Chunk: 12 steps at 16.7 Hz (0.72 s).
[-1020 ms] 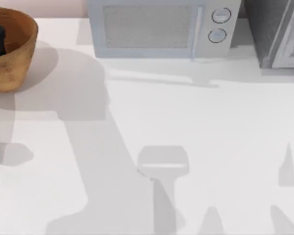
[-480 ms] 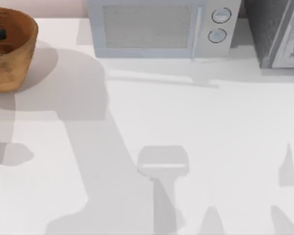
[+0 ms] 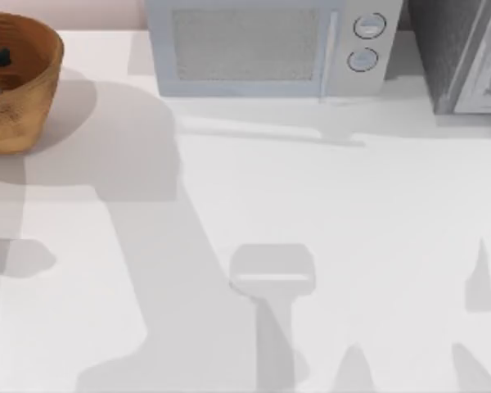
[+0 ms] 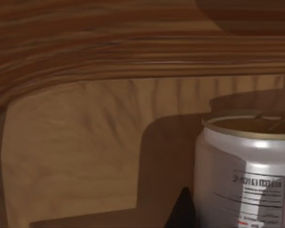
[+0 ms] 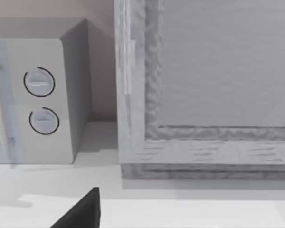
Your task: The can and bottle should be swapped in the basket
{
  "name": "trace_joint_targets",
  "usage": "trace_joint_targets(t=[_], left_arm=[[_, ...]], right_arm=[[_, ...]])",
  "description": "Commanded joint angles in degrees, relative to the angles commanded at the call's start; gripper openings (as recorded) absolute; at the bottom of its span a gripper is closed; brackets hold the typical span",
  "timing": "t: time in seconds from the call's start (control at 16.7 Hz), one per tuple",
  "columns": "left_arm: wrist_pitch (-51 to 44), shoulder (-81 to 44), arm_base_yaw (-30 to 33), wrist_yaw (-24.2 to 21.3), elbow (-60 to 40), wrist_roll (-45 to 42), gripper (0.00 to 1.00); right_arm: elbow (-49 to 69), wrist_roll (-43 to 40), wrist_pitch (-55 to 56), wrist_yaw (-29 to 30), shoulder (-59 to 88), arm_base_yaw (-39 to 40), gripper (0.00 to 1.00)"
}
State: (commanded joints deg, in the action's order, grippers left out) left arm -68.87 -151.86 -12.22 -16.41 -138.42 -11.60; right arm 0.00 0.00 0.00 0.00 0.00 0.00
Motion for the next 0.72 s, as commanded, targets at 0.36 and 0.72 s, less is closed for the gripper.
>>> trace_joint_targets(t=[0.36,0.72], left_arm=[[1.83,9.23,0.57,0.45,7.83,0.75,0.00],[13.68,33.53,2.21,3.71,30.26,3.06,0.00]], right_arm=[[0.00,0.00,0.00,0.00,0.00,0.00,1.00],[0.00,0.00,0.00,0.00,0.00,0.00,1.00]])
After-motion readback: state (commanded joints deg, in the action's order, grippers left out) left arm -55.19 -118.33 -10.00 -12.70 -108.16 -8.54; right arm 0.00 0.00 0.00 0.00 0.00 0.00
